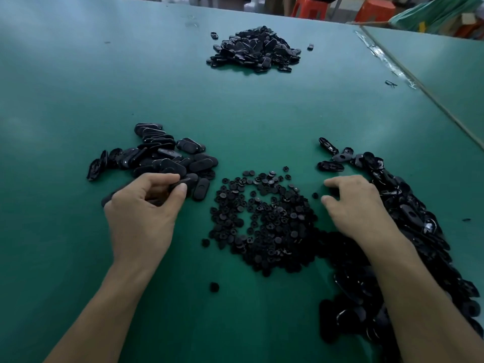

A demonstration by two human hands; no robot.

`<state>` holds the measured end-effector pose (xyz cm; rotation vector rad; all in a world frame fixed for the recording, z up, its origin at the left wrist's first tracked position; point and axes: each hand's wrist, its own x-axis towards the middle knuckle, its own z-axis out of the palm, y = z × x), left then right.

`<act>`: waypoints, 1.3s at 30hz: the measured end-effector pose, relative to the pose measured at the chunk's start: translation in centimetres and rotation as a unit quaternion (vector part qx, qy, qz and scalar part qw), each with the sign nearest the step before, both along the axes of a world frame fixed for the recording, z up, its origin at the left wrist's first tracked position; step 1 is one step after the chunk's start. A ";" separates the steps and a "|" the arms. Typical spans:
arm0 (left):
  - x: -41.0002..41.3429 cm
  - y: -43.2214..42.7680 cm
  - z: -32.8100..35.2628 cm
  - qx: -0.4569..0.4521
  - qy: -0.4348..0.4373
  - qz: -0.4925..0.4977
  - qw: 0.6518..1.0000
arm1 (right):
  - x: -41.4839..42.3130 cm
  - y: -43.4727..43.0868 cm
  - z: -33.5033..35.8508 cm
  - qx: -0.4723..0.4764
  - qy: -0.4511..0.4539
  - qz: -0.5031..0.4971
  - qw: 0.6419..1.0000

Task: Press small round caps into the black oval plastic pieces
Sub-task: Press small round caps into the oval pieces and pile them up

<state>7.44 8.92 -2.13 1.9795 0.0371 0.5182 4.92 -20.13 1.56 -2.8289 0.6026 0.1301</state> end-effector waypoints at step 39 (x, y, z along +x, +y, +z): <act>-2.8 -3.6 1.2 -0.163 0.079 -0.233 0.956 | -3.4 8.9 0.4 0.554 -0.196 0.043 0.808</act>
